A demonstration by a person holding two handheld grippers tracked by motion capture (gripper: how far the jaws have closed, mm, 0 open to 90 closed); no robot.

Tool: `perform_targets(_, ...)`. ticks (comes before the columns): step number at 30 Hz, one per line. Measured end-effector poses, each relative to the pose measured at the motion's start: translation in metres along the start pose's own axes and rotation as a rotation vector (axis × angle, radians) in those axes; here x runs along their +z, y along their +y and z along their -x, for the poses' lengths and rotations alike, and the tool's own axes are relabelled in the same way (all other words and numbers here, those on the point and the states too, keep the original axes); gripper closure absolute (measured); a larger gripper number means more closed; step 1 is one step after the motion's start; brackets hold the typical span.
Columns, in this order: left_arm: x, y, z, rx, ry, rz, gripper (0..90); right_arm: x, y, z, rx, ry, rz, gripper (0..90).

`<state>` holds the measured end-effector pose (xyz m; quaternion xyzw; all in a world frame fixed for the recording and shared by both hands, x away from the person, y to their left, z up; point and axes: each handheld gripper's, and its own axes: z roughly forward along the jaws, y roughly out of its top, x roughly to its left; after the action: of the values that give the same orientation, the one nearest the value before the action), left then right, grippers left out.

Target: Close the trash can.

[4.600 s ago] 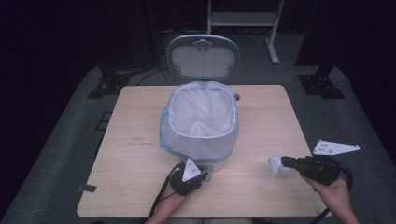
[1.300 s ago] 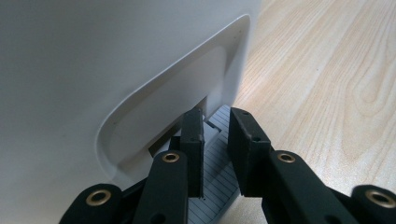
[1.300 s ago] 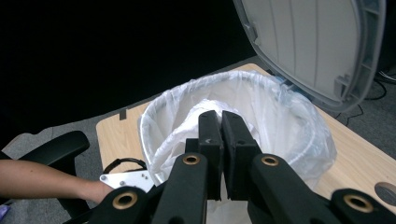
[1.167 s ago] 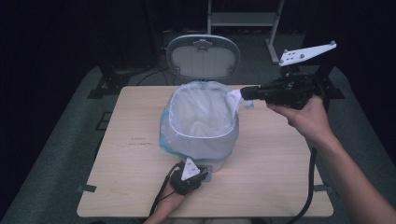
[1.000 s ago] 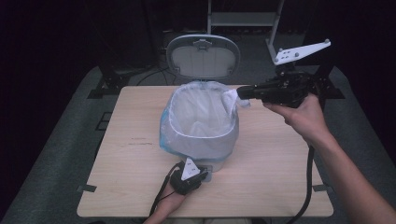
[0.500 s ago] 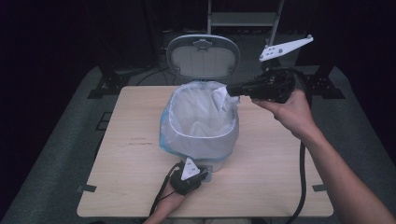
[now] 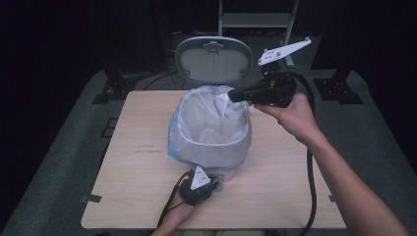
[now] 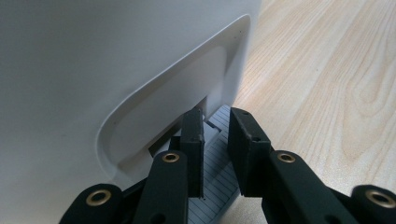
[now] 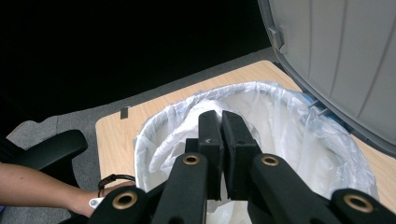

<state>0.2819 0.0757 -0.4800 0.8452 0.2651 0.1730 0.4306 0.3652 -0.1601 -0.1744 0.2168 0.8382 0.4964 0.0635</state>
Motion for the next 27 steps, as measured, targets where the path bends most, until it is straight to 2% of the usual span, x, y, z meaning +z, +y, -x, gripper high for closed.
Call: perform_targets(27, 0.0, 0.0, 0.0, -0.005, -0.003, 0.004, 76.0, 0.023, 0.007, 0.008, 0.004, -0.005, -0.025, 86.6)
